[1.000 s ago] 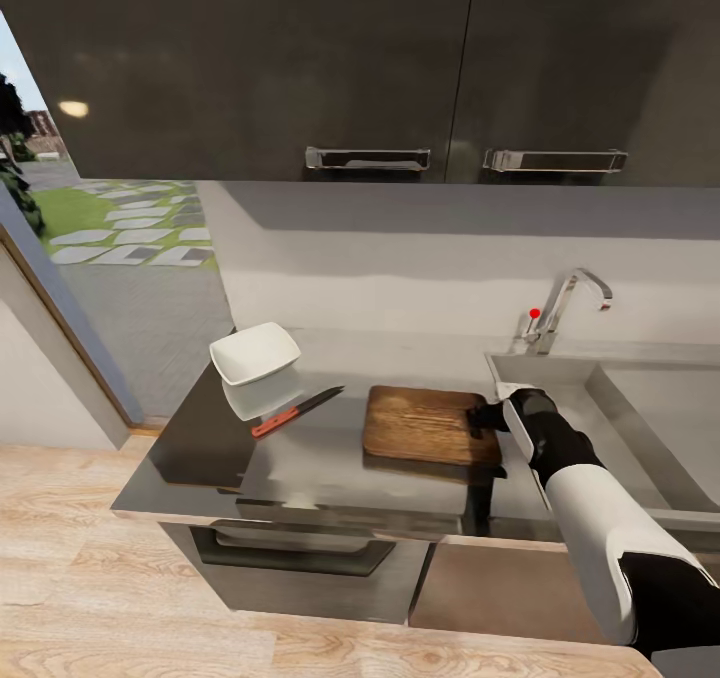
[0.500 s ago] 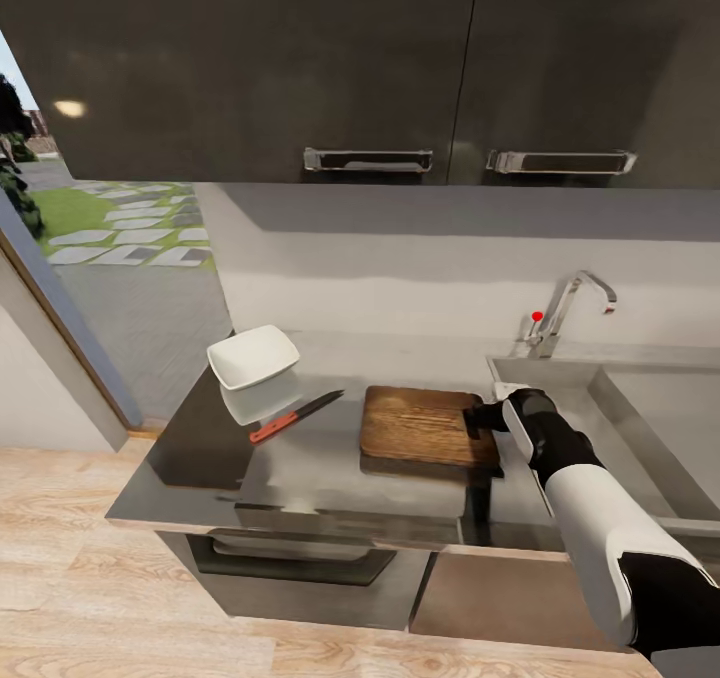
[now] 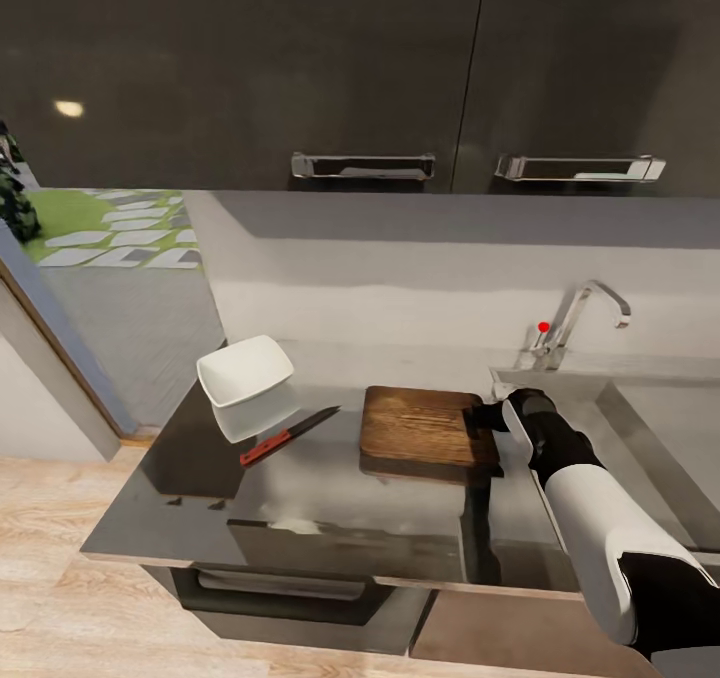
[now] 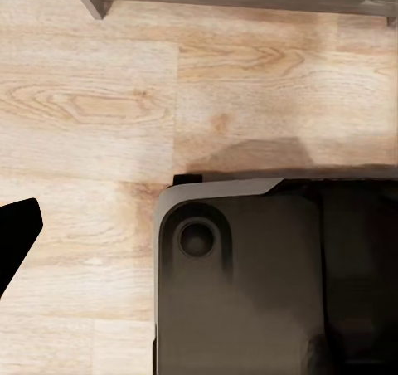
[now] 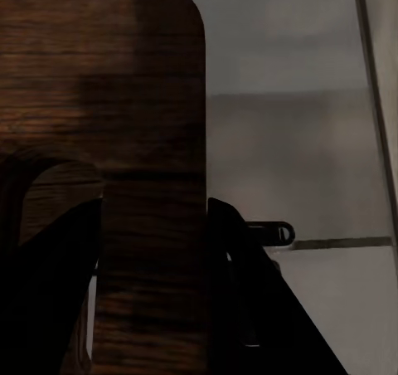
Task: In the kitchen, take the Vidalia onion out of the sink, dice it on the chopping board with the paring knife, put the diced onion into the bowl on the countertop, then place both the paring knife and the chopping board into the sink.
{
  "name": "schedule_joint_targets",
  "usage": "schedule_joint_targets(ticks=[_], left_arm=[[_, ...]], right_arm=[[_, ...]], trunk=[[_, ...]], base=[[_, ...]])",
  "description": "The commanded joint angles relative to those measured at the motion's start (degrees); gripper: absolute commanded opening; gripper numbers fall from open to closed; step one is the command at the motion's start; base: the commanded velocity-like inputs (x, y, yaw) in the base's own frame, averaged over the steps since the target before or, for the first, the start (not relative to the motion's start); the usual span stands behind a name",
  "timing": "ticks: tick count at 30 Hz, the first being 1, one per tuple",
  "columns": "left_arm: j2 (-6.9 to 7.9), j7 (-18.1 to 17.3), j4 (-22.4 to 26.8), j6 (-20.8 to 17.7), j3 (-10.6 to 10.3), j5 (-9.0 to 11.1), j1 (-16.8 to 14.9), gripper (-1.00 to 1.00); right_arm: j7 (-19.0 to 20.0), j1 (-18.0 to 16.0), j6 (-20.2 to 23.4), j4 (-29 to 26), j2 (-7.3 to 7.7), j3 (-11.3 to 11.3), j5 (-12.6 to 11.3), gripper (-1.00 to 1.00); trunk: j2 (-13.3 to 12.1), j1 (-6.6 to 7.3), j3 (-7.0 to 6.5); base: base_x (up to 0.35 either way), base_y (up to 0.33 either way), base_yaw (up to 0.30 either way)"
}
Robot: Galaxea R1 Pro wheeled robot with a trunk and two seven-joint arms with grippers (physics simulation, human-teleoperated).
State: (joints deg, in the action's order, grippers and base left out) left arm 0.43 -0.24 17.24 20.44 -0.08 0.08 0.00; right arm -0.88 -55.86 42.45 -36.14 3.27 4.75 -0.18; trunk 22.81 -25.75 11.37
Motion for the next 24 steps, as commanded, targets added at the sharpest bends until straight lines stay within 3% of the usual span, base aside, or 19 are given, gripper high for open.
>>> schedule_joint_targets(ticks=[1,24], left_arm=[[0.01,0.0,0.1,0.1,0.0,0.0,0.0,1.0],[0.0,0.0,0.0,0.1,0.0,0.0,0.0,1.0]], right_arm=[[-0.1,0.0,0.3,-0.1,-0.02,0.1,-0.1,-1.0],[-0.1,0.0,0.2,-0.1,-0.02,0.0,-0.1,-1.0]], trunk=[[0.1,-0.03,0.1],[0.1,-0.03,1.27]], base=[[0.011,-0.001,0.0],[0.001,0.0,0.0]])
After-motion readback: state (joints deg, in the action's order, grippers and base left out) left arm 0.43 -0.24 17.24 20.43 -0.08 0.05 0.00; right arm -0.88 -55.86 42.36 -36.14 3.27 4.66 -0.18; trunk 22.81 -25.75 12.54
